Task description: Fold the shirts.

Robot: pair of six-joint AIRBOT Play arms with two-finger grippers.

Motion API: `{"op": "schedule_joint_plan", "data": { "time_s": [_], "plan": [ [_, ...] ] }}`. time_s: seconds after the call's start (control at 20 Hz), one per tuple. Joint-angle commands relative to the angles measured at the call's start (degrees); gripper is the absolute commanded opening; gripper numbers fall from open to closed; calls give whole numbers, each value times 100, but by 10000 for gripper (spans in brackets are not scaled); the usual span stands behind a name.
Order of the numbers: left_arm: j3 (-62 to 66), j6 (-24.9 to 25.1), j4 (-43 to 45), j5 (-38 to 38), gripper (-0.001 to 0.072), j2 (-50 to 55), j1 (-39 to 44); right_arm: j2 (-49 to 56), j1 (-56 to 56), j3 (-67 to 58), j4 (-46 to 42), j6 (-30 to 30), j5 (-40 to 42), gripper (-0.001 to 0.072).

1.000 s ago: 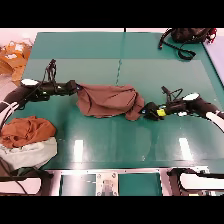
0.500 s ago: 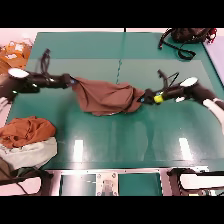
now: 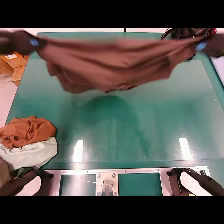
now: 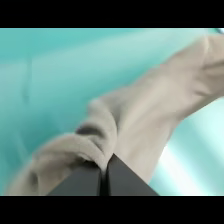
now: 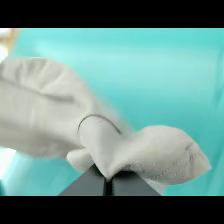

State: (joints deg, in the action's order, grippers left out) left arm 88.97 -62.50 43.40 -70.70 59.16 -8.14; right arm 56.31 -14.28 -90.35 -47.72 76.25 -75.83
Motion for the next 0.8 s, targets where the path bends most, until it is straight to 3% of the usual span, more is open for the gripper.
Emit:
{"op": "schedule_joint_plan", "data": {
  "time_s": [0.0, 0.3, 0.5, 0.55, 0.75],
  "plan": [
    [706, -57, 111, -280, 23, -815, -13, -828, -120, -826, -68, 219, -22, 15],
    [660, -286, 483, -387, 23, -1069, -13, -1038, -116, -833, -144, 411, 229, 15],
    [-354, -299, 358, -94, 23, -533, -13, -603, -114, 577, -144, 404, 297, 15],
    [-774, -234, 269, 151, 23, -313, -13, -435, -114, 1134, -140, 291, 431, 15],
    [-2308, 874, -1172, 1270, 24, 1019, 79, 538, 72, 3235, -92, -48, 1443, 15]
  ]
}}
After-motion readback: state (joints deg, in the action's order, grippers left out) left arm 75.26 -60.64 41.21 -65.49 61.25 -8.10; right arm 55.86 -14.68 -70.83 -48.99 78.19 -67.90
